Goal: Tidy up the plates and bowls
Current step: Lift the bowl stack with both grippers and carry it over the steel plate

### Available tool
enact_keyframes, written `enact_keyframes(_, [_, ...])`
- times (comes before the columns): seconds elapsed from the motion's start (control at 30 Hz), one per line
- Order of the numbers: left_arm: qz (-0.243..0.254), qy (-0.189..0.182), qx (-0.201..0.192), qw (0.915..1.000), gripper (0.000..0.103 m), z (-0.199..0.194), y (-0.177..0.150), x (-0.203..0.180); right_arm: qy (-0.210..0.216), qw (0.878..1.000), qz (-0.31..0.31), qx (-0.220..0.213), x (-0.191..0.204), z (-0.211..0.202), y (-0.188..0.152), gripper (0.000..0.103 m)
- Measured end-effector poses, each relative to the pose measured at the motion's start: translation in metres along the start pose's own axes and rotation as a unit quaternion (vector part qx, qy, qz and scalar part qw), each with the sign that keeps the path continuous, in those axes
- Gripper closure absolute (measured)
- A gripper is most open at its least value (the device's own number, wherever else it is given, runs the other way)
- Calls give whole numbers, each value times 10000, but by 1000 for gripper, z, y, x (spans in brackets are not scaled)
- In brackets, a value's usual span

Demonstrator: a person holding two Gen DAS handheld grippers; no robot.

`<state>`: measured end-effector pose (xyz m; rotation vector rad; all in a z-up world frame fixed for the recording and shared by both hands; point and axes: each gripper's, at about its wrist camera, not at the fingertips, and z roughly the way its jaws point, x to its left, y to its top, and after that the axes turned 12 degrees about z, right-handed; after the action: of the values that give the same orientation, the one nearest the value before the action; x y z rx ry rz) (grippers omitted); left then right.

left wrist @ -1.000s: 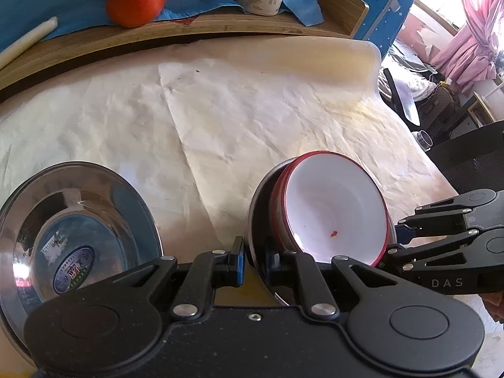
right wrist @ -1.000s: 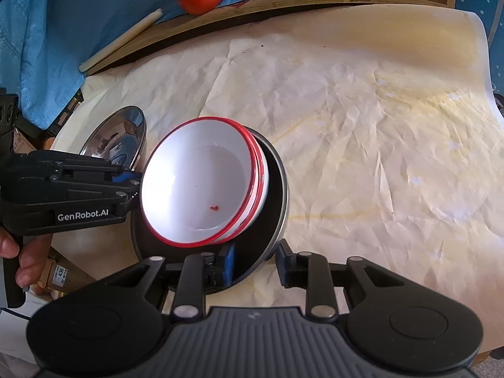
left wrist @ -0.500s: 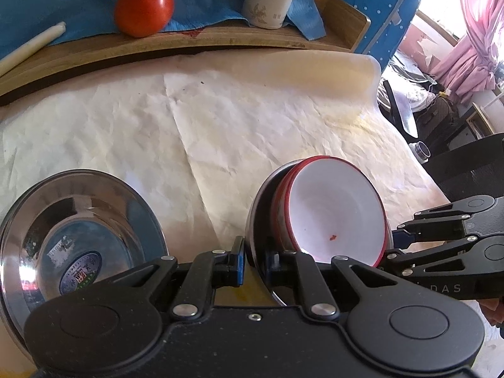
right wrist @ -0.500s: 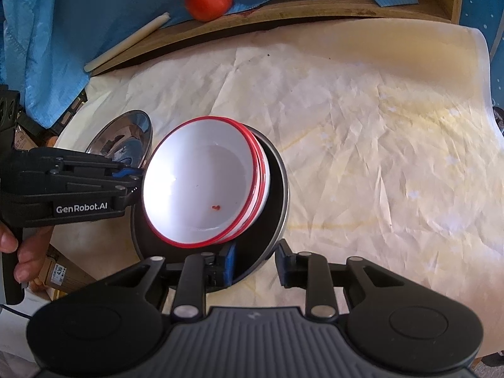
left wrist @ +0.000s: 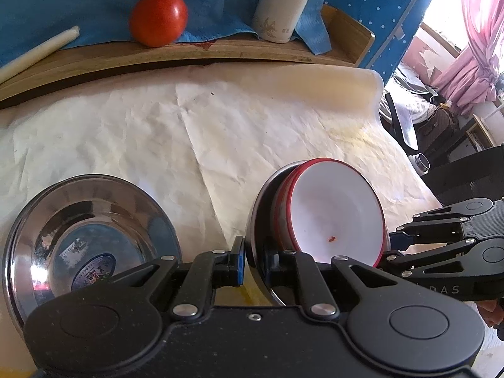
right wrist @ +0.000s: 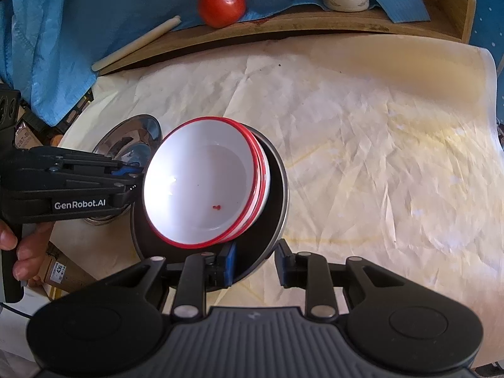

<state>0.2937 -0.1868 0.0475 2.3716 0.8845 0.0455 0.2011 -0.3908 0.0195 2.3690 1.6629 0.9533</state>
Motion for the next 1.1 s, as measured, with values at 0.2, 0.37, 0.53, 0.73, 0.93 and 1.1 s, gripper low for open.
enact_keyframes(0.2, [-77, 62, -70, 9999, 91, -8, -1, 6, 31, 9999, -114, -28, 8, 0, 1, 74])
enact_keyframes(0.37, [-162, 135, -151, 9997, 91, -17, -1, 11, 53, 9997, -239, -58, 19, -2, 4, 74])
enact_keyframes(0.53, [-276, 265, -233, 9990, 91, -25, -5, 19, 109, 9993, -368, -39, 30, 2, 8, 75])
enact_keyframes(0.73, [-437, 352, -264, 9981, 91, -31, -10, 30, 179, 9985, -510, 27, 40, 7, 13, 75])
enact_keyframes(0.93, [-545, 418, -302, 9972, 91, -35, -13, 38, 234, 9978, -613, 43, 49, 12, 16, 75])
enact_keyframes(1.1, [-609, 435, -343, 9966, 91, -38, -15, 43, 230, 9975, -671, 34, 55, 14, 17, 75])
